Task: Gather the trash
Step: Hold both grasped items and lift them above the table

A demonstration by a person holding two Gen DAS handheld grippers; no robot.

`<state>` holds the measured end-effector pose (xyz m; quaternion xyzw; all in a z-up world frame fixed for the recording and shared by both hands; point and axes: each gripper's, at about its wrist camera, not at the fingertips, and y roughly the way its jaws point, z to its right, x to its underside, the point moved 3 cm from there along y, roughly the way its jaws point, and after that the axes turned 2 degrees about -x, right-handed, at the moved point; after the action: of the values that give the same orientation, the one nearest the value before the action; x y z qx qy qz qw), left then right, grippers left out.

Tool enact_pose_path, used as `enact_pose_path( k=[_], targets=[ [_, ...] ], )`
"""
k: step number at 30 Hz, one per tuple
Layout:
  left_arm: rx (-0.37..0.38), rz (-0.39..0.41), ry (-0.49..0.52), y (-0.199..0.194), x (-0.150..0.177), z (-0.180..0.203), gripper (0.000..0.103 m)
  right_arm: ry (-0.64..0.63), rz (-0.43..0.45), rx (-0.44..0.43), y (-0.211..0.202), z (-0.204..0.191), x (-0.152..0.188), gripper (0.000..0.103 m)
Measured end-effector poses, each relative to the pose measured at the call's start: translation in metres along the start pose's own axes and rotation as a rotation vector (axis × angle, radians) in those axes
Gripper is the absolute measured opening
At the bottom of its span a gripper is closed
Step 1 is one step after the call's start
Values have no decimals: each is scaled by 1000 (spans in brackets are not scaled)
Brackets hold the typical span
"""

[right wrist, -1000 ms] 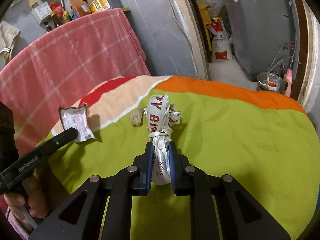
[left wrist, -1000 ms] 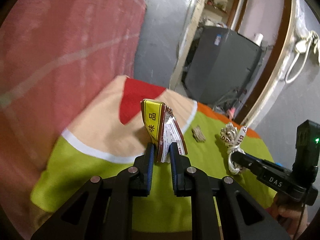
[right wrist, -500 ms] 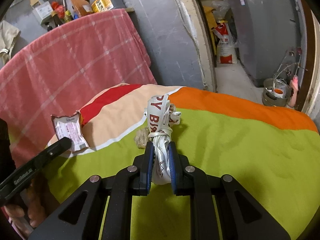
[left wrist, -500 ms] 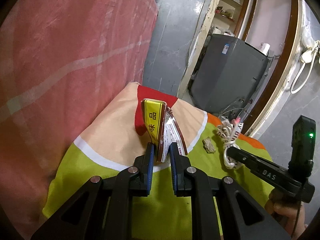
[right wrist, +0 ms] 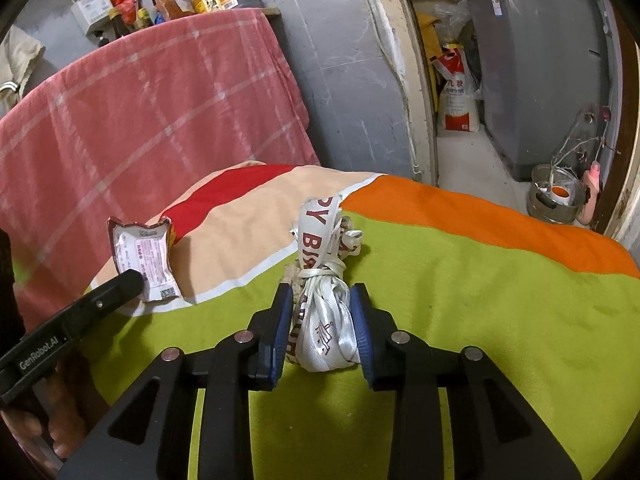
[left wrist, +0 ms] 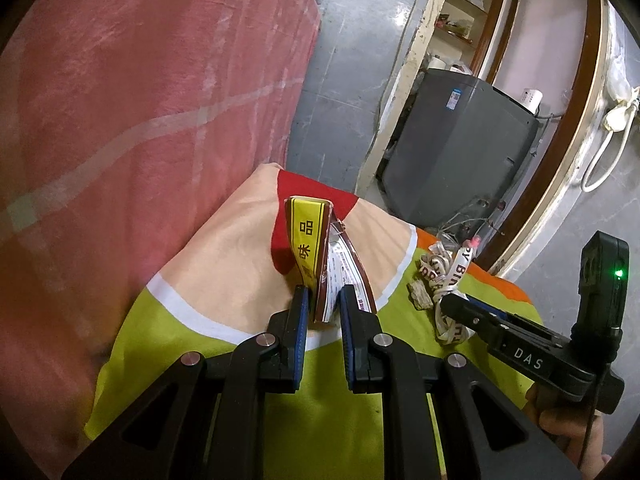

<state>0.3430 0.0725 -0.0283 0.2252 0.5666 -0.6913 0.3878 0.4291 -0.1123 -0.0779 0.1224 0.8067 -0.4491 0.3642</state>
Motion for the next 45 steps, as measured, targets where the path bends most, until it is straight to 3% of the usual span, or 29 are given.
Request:
enact_pose_path(
  k=[8, 14, 17, 19, 28, 37, 45],
  targets=[
    [-12, 11, -15, -5, 2, 0, 13, -36, -14, 9, 9, -11, -2, 40],
    [-27, 17, -27, -10, 6, 1, 13, -79, -86, 38, 29, -20, -3, 43],
    [-27, 17, -28, -11, 7, 3, 13, -92, -98, 65, 32, -21, -3, 39],
    [-26, 16, -29, -12, 7, 4, 13, -97, -99, 81, 31, -20, -2, 30],
    [-9, 19, -2, -15, 9, 9, 12, -114, -82, 52, 23, -26, 3, 15],
    [0, 16, 24, -18, 14, 13, 11, -102, -31, 33, -1, -25, 11, 14],
    [-30, 42, -34, -18, 10, 0, 11, -85, -69, 19, 22, -21, 0, 23]
  ],
)
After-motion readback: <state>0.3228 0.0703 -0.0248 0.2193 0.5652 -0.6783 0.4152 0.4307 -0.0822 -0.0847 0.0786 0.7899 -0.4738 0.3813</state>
